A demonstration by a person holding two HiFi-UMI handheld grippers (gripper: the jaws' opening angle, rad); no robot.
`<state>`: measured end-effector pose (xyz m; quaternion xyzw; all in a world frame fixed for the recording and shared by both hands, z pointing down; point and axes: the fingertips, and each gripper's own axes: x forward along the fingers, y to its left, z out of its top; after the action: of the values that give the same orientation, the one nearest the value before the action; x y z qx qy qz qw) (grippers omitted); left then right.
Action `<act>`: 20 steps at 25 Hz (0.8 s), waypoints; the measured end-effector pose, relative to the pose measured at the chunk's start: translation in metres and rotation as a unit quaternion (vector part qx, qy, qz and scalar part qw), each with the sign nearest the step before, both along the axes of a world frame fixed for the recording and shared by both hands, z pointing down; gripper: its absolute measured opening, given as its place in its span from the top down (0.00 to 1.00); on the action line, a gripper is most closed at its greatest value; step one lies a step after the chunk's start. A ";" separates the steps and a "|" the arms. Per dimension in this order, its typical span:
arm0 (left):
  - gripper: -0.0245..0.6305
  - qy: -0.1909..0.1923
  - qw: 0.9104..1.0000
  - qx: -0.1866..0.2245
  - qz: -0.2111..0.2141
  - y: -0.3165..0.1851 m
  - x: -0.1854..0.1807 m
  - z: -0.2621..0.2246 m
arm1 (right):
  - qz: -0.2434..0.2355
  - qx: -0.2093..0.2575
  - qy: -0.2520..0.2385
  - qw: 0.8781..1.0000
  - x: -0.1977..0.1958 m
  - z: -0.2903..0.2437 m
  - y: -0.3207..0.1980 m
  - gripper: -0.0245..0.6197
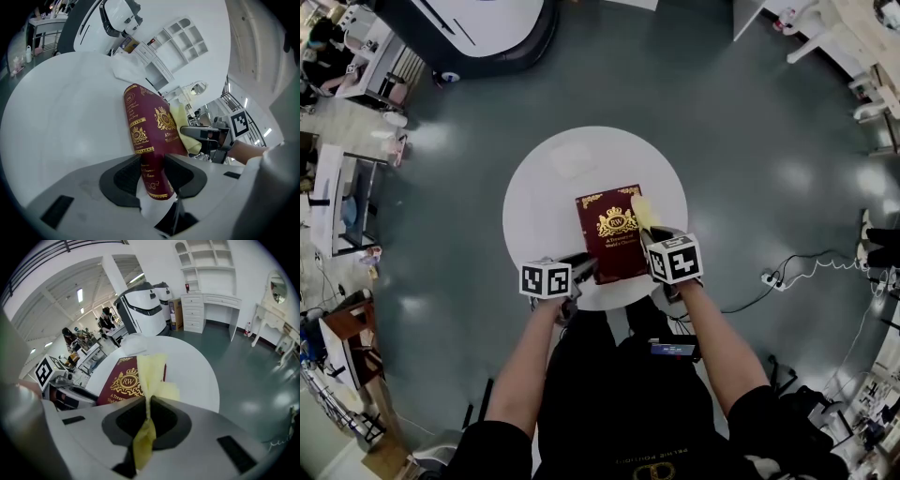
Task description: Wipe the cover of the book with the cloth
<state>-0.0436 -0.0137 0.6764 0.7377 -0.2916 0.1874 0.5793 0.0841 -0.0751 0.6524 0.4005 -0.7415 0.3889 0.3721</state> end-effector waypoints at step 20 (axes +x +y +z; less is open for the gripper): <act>0.73 0.007 1.000 0.001 -0.015 0.000 0.001 -0.002 | -0.057 0.011 -0.036 0.998 -0.057 -0.022 0.017 0.84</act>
<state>-0.0430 -0.0141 0.6744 0.7349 -0.2990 0.1735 0.5835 0.0276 -0.0578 0.6304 0.3470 -0.7804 0.3734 0.3622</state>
